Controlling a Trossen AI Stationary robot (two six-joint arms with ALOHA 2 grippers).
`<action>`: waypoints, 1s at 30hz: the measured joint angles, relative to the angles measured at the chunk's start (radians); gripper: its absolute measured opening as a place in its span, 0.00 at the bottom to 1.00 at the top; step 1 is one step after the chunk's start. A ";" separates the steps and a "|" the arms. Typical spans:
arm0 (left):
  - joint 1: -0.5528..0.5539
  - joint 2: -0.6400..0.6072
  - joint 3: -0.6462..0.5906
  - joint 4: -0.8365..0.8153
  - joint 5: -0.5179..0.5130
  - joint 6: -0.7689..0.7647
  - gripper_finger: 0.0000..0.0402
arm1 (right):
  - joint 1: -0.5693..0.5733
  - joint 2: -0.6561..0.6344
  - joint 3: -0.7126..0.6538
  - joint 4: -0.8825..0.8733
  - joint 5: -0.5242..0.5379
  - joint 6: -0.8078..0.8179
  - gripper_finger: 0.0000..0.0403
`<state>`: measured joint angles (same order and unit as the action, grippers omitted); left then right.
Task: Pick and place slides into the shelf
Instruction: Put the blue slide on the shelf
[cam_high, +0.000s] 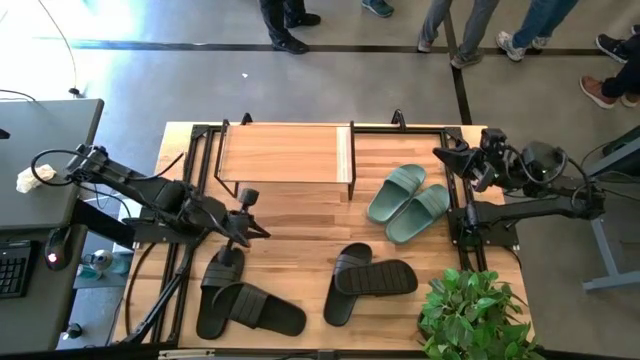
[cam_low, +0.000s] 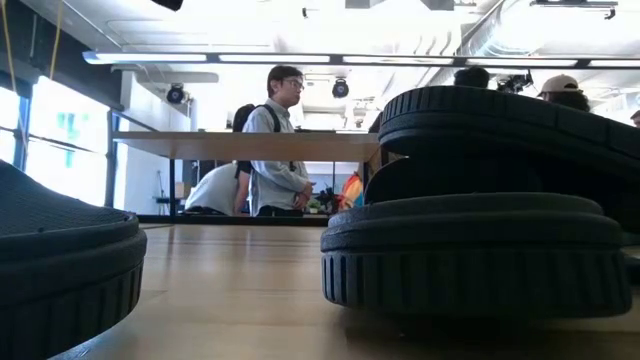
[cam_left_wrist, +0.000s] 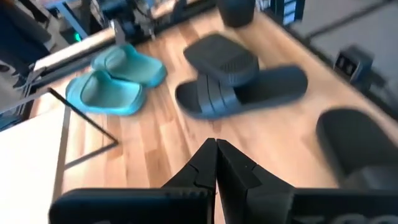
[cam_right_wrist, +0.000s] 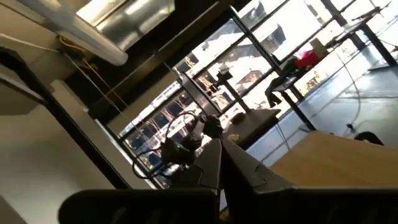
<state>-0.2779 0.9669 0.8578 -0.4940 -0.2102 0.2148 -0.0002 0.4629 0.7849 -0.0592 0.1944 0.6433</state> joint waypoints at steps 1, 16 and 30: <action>-0.005 0.016 0.018 -0.038 -0.011 0.014 0.00 | 0.000 0.016 0.000 0.033 -0.027 -0.018 0.00; -0.004 0.110 0.078 -0.178 0.088 0.042 0.00 | 0.000 0.223 0.080 0.002 -0.093 -0.181 0.00; -0.004 0.110 0.078 -0.191 0.098 0.042 0.00 | 0.001 0.727 0.730 -0.991 -0.042 -0.308 0.02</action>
<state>-0.2817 1.0771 0.9360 -0.6853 -0.1123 0.2565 0.0006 1.1899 1.5153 -1.0504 0.1528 0.3357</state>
